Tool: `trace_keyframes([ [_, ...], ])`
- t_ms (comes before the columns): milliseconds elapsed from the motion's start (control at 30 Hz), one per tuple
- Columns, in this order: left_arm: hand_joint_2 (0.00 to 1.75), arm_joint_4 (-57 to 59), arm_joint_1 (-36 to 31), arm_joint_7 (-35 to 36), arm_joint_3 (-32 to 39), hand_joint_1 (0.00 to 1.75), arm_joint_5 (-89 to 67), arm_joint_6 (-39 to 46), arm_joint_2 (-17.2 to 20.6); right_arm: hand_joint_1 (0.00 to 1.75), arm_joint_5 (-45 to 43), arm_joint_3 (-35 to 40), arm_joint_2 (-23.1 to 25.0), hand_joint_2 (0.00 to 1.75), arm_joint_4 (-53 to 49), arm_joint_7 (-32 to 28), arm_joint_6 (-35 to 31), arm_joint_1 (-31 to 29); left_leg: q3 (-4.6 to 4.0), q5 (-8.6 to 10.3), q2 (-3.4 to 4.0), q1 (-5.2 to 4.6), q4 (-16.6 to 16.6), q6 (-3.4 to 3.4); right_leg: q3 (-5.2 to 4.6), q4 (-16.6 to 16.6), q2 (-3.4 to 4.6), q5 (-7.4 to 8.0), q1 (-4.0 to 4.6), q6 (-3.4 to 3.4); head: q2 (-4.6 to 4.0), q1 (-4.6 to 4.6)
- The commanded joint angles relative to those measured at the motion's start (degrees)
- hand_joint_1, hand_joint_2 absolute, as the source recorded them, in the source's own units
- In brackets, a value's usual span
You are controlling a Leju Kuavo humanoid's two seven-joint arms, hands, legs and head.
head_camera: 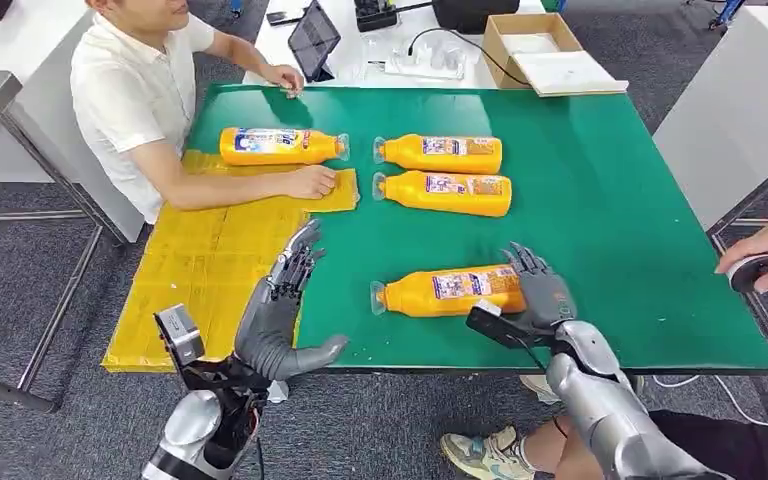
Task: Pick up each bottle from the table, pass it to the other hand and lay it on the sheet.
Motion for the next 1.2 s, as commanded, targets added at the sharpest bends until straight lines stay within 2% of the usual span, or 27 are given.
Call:
trace_keyframes([
  [33,1.75,7.7,-5.9,-0.6,-3.5,0.0,0.1,-0.8,1.4,0.0,-2.5,4.3,1.9,1.75,5.7,-9.1,0.5,-0.8,0.28,-0.06,-0.01,0.09,-0.1,-0.14,0.3,-0.1,-0.1,-0.08,0.1,-0.16,0.0,0.0],
  [100,1.75,7.3,-6.2,-1.1,-3.8,0.0,-0.7,-0.6,1.5,0.0,-1.2,5.4,2.8,1.75,6.3,-4.9,0.0,-1.7,0.17,-0.05,0.07,0.07,0.0,-0.11,0.17,-0.1,0.01,-0.03,0.09,-0.11,0.0,0.0],
  [167,1.75,7.0,-6.4,-1.0,-3.8,0.0,-0.7,-0.7,1.7,0.0,-2.8,4.7,3.8,1.75,7.4,-2.9,2.7,-2.7,0.21,-0.06,0.16,0.06,-0.1,-0.13,0.18,-0.1,0.07,-0.03,0.08,-0.14,0.0,-0.02],
  [600,1.75,7.0,-6.3,-0.9,-3.7,0.0,-0.7,-0.7,1.9,0.0,-2.8,4.7,3.7,1.75,7.3,-2.7,2.8,-2.7,0.23,-0.05,0.11,0.06,-0.1,-0.11,0.21,0.0,0.0,-0.04,0.07,-0.13,0.0,0.0],
  [767,1.75,6.9,-6.5,-0.7,-2.4,0.0,-0.4,-0.5,2.0,0.0,-2.0,6.2,2.8,1.75,9.7,2.4,7.6,-3.9,0.24,-0.05,0.15,0.06,0.0,-0.13,0.2,0.0,0.03,-0.04,0.07,-0.15,0.0,0.0],
  [833,1.75,7.1,-6.4,-0.6,-2.0,0.0,-0.3,-0.5,2.0,0.0,-1.8,7.1,2.0,1.75,10.9,4.7,11.6,-4.4,0.22,-0.02,0.12,0.04,0.0,-0.08,0.17,0.0,0.0,-0.01,0.05,-0.09,0.0,0.0],
  [867,1.75,7.3,-6.4,-0.5,-1.9,0.0,-0.2,-0.5,2.0,0.49,-1.5,7.6,1.7,1.75,11.4,5.7,13.0,-4.7,0.34,-0.03,0.15,0.07,-0.1,-0.13,0.28,-0.1,-0.02,-0.02,0.09,-0.15,0.0,0.0],
  [900,1.75,7.7,-6.6,-0.5,-1.9,0.0,-0.3,-0.5,2.0,1.38,-1.0,8.6,1.2,1.75,12.0,6.4,14.8,-5.0,0.33,-0.02,0.16,0.05,-0.1,-0.11,0.27,-0.1,-0.03,-0.02,0.07,-0.11,0.0,0.0],
  [933,1.75,7.9,-6.7,-0.5,-1.9,0.0,-0.3,-0.5,1.9,1.55,-0.9,8.7,1.0,1.75,12.3,6.8,15.5,-5.1,0.34,-0.02,0.18,0.05,0.0,-0.08,0.26,-0.1,-0.02,-0.01,0.07,-0.09,0.0,0.0],
  [967,1.75,8.0,-6.8,-0.5,-1.9,0.0,-0.3,-0.5,1.9,1.68,-0.9,8.9,0.7,1.75,12.5,6.9,16.0,-5.1,0.43,-0.01,0.18,0.07,-0.1,-0.12,0.36,-0.1,-0.06,-0.01,0.09,-0.14,0.0,0.0],
  [1033,1.75,8.3,-7.0,-0.5,-1.9,0.0,-0.3,-0.5,1.9,1.75,-0.7,9.2,0.4,1.75,12.9,7.2,16.9,-5.2,0.59,-0.02,0.26,0.07,-0.1,-0.1,0.49,-0.1,-0.06,0.0,0.09,-0.11,0.0,0.0],
  [1200,1.75,8.6,-6.7,-0.8,-2.0,0.0,0.0,-0.8,2.1,1.75,-2.3,8.4,0.5,1.75,12.8,5.6,17.5,-4.9,0.9,-0.02,0.24,0.07,-0.1,-0.1,0.8,-0.2,-0.03,0.01,0.1,-0.13,0.0,0.02],
])
